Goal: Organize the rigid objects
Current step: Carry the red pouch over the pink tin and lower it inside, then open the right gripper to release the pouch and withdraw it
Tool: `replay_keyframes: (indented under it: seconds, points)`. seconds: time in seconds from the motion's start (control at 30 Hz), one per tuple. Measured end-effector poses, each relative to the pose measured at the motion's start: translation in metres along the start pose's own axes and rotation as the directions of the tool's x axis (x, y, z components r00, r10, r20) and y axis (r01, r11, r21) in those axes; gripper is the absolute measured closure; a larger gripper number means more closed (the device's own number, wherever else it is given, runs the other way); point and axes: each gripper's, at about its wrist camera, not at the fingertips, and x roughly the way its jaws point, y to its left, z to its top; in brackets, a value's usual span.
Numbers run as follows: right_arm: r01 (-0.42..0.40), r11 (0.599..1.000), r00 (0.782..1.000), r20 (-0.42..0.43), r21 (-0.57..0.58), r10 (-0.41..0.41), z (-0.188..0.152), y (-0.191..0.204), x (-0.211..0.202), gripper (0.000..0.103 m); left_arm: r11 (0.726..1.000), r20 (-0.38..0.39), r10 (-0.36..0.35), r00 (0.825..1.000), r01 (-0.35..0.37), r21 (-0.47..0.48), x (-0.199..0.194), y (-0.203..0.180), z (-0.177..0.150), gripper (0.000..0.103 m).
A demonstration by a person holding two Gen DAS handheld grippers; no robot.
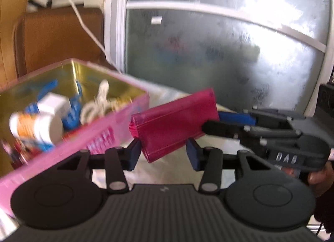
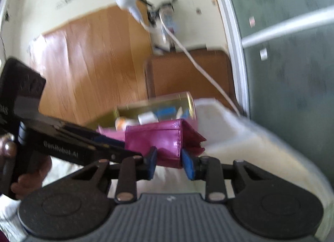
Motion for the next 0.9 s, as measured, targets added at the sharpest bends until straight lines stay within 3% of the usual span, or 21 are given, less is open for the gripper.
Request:
replay_keyframes:
  seconds: [0.13, 0.27, 0.37, 0.47, 0.53, 0.63, 0.67, 0.77, 0.9]
  points:
    - [-0.035, 0.998, 0.997, 0.07, -0.059, 0.039, 0.03, 0.015, 0.018, 0.078, 0.998, 0.029, 0.055, 0.998, -0.056, 0.023, -0.008, 0.014, 0.013, 0.053]
    - [-0.092, 0.983, 0.987, 0.115, -0.156, 0.111, 0.055, 0.039, 0.054, 0.078, 0.992, 0.043, 0.112, 0.993, -0.109, -0.068, -0.009, 0.054, 0.026, 0.053]
    - [-0.117, 0.973, 0.986, 0.098, -0.2, 0.138, 0.07, 0.057, 0.097, 0.078, 0.975, 0.039, 0.202, 0.979, -0.197, -0.104, -0.004, 0.084, 0.035, 0.053]
    - [-0.139, 0.971, 0.988, 0.043, -0.193, 0.149, 0.081, 0.073, 0.152, 0.078, 0.945, 0.002, 0.286, 0.958, -0.282, -0.163, 0.01, 0.12, 0.043, 0.055]
    - [-0.145, 0.978, 0.989, -0.038, -0.149, 0.141, 0.089, 0.077, 0.194, 0.076, 0.912, -0.044, 0.359, 0.932, -0.361, -0.196, 0.026, 0.146, 0.048, 0.052]
    - [-0.032, 0.993, 0.993, -0.121, -0.117, 0.018, 0.092, 0.076, 0.241, 0.074, 0.839, -0.136, 0.452, 0.882, -0.472, -0.271, 0.047, 0.181, 0.052, 0.052]
    - [-0.022, 0.996, 0.99, -0.137, -0.089, 0.009, 0.091, 0.072, 0.246, 0.073, 0.817, -0.159, 0.46, 0.873, -0.487, -0.309, 0.049, 0.191, 0.051, 0.052]
    - [-0.054, 0.999, 0.99, -0.133, 0.001, 0.054, 0.082, 0.058, 0.236, 0.073, 0.791, -0.16, 0.426, 0.891, -0.452, -0.413, 0.041, 0.202, 0.042, 0.052]
    - [-0.038, 0.999, 0.991, -0.128, 0.032, 0.041, 0.065, 0.048, 0.212, 0.072, 0.793, -0.141, 0.443, 0.886, -0.46, -0.401, 0.032, 0.185, 0.038, 0.052]
